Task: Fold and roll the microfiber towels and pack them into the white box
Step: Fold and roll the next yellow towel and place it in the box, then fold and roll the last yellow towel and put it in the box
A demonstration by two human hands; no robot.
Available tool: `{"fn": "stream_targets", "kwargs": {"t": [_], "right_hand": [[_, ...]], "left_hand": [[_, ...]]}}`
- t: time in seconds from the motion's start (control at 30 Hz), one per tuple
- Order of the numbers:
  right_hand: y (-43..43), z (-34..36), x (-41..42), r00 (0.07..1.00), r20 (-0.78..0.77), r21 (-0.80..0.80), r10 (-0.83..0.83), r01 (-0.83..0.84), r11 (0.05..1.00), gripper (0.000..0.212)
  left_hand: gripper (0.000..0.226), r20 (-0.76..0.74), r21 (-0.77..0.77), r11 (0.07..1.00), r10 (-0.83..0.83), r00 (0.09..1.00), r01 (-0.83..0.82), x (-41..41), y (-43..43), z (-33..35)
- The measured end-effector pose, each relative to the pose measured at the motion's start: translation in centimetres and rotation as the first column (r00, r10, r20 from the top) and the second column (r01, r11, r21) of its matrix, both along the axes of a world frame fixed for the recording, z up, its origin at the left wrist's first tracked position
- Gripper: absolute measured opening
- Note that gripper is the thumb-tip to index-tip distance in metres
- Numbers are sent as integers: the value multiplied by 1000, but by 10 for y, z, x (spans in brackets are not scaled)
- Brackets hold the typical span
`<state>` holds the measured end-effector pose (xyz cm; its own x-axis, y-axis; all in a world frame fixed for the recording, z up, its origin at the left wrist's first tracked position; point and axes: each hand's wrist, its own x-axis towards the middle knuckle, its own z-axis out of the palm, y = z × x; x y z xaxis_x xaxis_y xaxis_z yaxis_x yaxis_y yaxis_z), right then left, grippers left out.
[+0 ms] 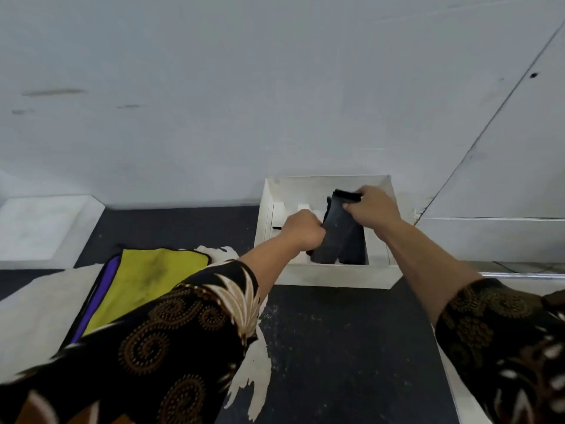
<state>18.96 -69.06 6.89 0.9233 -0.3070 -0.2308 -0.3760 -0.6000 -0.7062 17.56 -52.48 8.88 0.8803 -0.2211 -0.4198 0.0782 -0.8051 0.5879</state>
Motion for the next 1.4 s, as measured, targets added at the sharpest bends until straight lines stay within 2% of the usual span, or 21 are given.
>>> {"fn": "stream_targets", "kwargs": {"t": [0.1,0.27,0.33,0.4,0.5,0.63,0.73,0.87,0.97,1.07,1.13,1.23,1.33,1.4], "right_hand": [[1,-31,13,990,-115,-120,84,-98,988,31],[5,-44,39,991,-72,-191,116,-128,973,40],[4,-45,43,989,-75,-279,126,-142,950,43],[5,-49,37,982,-74,-405,171,-187,895,36],[20,-57,23,953,-103,-458,284,-299,837,31],[49,-69,14,784,-377,-376,492,-616,692,46],[54,-71,15,752,-467,-363,465,-643,675,54],[54,-62,13,738,-491,-335,462,-650,683,54],[60,-47,6,821,-371,-328,434,-553,766,58],[76,-24,-10,921,-147,-331,362,-390,859,57],[97,-6,-31,955,6,-322,297,-280,904,53],[141,14,-69,951,191,-337,242,-168,926,47],[186,18,-105,911,375,-321,171,-45,946,35],[224,9,-129,903,412,-268,127,-13,963,28]], "left_hand": [[17,-117,47,999,-5,993,11,9,0,-34],[14,-115,113,993,-17,993,30,22,-6,-46],[9,-141,183,980,-58,988,84,28,-1,-41],[11,-143,250,959,-104,984,137,33,10,-35],[35,-47,249,958,-134,990,142,28,29,-27],[36,139,198,977,-108,984,79,-1,49,-22],[35,207,200,977,-122,971,80,-18,57,-22],[35,280,210,972,-163,946,105,-33,66,-16],[37,313,202,973,-169,935,109,-40,77,-11],[38,388,171,981,-151,909,90,-49,91,-7],[38,451,130,989,-118,885,66,-57,107,-5],[37,522,77,996,-76,849,42,-72,141,-6],[37,525,72,997,-58,849,24,-86,185,-14],[38,512,85,996,-58,857,17,-98,230,-21]]}}
